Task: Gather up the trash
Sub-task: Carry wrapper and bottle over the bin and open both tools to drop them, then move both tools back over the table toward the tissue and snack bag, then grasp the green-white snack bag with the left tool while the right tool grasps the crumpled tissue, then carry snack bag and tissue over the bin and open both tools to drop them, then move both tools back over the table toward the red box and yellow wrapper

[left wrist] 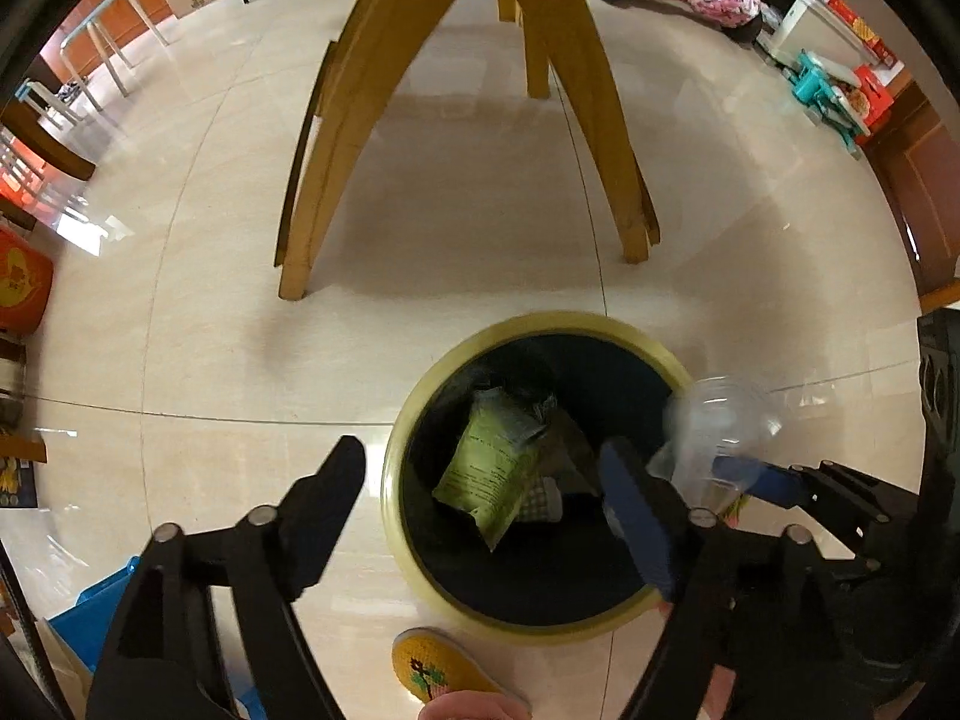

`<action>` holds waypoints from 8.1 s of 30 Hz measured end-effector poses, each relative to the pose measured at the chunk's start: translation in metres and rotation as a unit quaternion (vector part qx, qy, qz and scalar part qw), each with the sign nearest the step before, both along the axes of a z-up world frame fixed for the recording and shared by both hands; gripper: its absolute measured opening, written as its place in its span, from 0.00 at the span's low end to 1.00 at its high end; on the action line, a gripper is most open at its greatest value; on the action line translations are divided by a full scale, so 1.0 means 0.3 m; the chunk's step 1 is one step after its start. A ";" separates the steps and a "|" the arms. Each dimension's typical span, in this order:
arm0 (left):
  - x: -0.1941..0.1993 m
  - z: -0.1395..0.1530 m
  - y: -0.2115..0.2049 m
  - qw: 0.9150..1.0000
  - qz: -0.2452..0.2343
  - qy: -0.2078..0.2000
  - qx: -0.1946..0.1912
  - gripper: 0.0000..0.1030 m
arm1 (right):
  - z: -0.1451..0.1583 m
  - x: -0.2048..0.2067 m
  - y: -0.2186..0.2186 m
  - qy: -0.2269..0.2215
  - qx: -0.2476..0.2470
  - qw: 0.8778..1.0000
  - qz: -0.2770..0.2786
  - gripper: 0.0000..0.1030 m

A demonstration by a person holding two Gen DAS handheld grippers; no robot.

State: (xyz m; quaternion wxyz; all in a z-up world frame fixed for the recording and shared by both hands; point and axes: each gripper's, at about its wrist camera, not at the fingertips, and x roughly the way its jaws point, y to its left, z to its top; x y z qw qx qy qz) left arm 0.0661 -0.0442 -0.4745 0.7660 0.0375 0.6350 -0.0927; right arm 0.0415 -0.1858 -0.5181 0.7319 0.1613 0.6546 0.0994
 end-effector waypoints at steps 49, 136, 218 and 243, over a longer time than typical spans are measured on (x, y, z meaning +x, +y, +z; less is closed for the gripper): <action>0.249 1.554 -0.078 0.968 0.026 -0.249 -0.031 0.83 | 1.628 0.229 -0.188 -0.280 -0.006 0.959 0.039 0.65; 0.327 1.276 -0.103 0.981 0.006 -0.194 0.011 0.06 | 1.405 0.378 -0.136 -0.217 -0.010 0.973 0.073 0.34; -0.073 0.401 0.126 0.998 -0.021 -0.055 -0.014 0.68 | 0.429 -0.120 0.089 -0.077 -0.124 0.988 0.058 0.60; 0.019 1.531 0.177 0.980 0.022 -0.189 -0.049 0.68 | 1.591 -0.044 0.042 -0.217 -0.050 0.975 0.019 0.60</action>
